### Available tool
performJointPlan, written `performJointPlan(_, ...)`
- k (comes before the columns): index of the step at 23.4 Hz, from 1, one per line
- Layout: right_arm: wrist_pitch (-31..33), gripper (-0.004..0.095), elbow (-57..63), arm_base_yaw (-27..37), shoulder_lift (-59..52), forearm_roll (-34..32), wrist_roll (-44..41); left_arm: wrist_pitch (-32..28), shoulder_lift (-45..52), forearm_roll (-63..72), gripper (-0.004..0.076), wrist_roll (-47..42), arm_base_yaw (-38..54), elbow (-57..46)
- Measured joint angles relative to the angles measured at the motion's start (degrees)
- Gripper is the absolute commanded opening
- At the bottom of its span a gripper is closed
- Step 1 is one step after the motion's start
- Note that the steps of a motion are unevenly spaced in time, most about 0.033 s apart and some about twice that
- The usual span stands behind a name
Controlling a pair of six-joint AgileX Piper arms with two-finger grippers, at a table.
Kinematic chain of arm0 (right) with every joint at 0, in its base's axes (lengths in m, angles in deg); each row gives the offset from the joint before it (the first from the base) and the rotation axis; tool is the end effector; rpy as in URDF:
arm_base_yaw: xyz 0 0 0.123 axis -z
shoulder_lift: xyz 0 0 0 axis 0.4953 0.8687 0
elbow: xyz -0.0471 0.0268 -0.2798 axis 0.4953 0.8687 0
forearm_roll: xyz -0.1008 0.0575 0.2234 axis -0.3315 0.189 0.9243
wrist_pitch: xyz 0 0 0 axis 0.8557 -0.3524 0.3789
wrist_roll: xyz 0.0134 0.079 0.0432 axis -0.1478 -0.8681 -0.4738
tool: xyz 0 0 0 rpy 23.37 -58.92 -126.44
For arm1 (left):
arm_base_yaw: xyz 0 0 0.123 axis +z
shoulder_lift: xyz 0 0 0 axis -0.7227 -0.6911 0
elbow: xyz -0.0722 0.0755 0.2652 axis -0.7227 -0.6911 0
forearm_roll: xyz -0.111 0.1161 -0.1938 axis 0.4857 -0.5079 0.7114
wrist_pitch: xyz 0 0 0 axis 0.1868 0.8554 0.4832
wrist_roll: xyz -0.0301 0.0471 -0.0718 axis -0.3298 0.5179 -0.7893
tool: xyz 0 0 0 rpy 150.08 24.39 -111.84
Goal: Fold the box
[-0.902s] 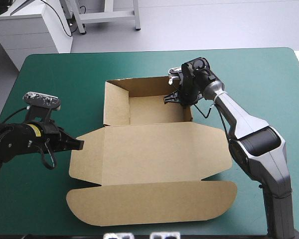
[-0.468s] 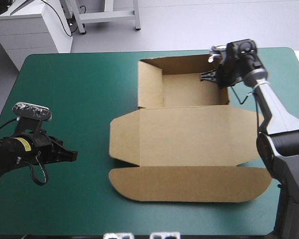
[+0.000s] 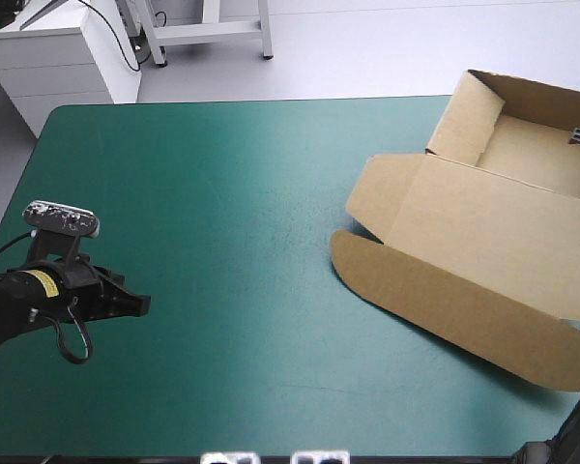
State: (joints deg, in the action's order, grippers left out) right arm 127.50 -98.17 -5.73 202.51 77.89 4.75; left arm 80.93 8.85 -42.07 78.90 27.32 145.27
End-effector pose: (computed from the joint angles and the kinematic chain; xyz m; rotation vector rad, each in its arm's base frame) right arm 0.4021 -0.1875 0.3371 0.7100 2.5848 -0.2200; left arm 0.1334 -0.0480 0.4020 0.3766 2.4488 -0.1844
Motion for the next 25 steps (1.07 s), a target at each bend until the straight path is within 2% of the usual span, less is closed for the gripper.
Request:
performJointPlan(4, 0.2, 0.0312, 0.0, 3.2, 0.4, 0.1, -2.5, 0.1, 0.0, 0.2, -0.0008, 0.0, 0.0, 0.0)
performJointPlan(7, 0.3, 0.0444, 0.0, 3.7, 0.8, 0.4, -3.0, 0.1, 0.0, 0.8, -0.0008, 0.0, 0.0, 0.0)
performJointPlan(14, 0.3, 0.0458, 0.0, 3.9, 0.4, 1.5, -0.1, 0.1, 0.0, 1.3, -0.0008, 0.0, 0.0, 0.0)
performJointPlan(17, 0.3, 0.0457, 0.0, 3.9, -3.7, 2.0, 1.0, 0.1, 0.0, 1.4, -0.0008, 0.0, 0.0, 0.0)
performJointPlan(19, 0.3, 0.0405, 0.0, 4.0, -8.0, 3.0, 3.1, 0.1, 0.0, 1.4, -0.0008, 0.0, 0.0, 0.0)
performJointPlan(20, 0.3, 0.0334, 0.0, 4.0, -10.2, 4.2, 3.5, 0.1, 0.0, 1.4, -0.0008, 0.0, 0.0, 0.0)
performJointPlan(21, 0.3, 0.0214, 0.0, 4.0, -12.6, 5.7, 3.4, 0.1, 0.0, 1.4, -0.0008, 0.0, 0.0, 0.0)
performJointPlan(23, 0.3, -0.0007, 1.5, 4.1, -17.7, 13.3, 4.3, 0.1, 0.0, 1.4, -0.0008, 0.0, 0.0, 0.0)
performJointPlan(25, 0.3, -0.0008, 6.0, 2.8, -23.9, 19.6, 7.3, 0.1, 0.0, 1.4, -0.0008, 0.0, 0.0, 0.0)
